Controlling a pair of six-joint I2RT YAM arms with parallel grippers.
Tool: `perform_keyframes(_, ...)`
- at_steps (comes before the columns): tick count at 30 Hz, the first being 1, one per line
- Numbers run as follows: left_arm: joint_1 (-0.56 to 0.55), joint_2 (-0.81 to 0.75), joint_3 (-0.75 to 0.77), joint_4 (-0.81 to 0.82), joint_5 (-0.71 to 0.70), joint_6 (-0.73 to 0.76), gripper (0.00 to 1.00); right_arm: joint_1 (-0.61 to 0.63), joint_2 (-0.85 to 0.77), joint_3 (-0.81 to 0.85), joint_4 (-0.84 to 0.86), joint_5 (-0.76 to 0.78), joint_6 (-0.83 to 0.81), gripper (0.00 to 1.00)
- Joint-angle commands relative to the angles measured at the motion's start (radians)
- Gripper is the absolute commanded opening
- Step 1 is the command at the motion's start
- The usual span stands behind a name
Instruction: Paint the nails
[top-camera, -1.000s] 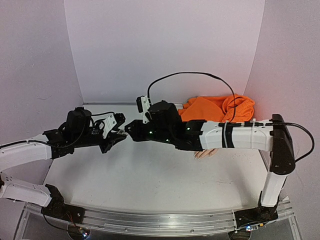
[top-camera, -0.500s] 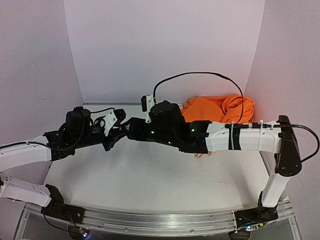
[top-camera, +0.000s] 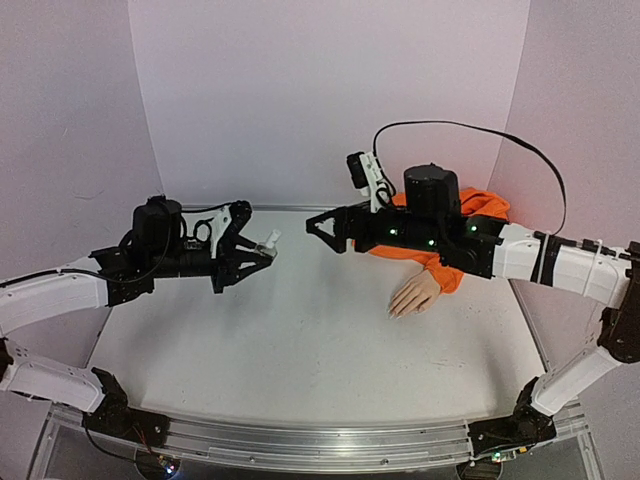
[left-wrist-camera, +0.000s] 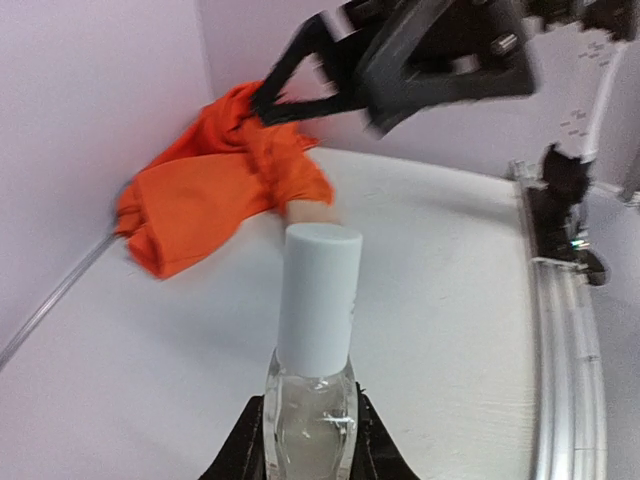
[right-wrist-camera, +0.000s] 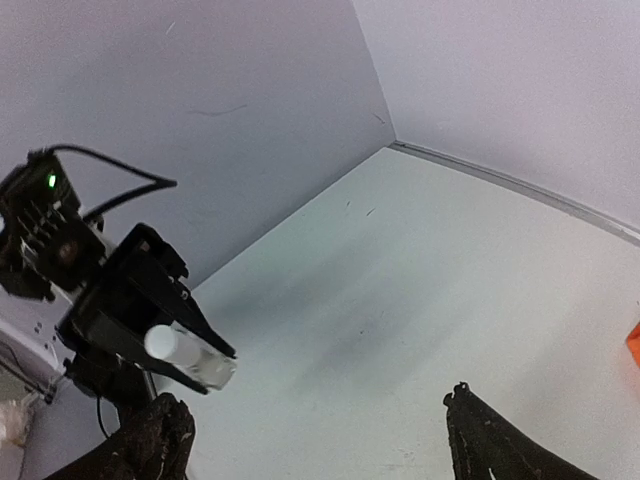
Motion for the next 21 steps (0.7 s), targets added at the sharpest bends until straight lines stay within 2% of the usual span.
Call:
perform_keyframes(1, 0.006, 0.069, 0.128, 0.054, 0.523, -0.145, 0.00, -0.081, -0.042, -0.024, 0.049, -0.430, -0.215, 0.85)
perform_keyframes(4, 0.005, 0.113, 0.146, 0.058, 0.633, -0.179, 0.00, -0.113, -0.008, 0.017, 0.054, -0.670, -0.226, 0.78)
perform_keyframes(7, 0.006, 0.117, 0.148, 0.062, 0.638, -0.184, 0.00, -0.113, 0.023, 0.037, 0.070, -0.797, -0.231, 0.76)
perform_keyframes(12, 0.006, 0.126, 0.152, 0.063, 0.658, -0.189, 0.00, -0.111, 0.053, 0.056, 0.107, -0.846, -0.213, 0.74)
perform_keyframes(21, 0.006, 0.143, 0.156, 0.065, 0.671, -0.196, 0.00, -0.077, 0.148, 0.150, 0.126, -0.880, -0.211, 0.49)
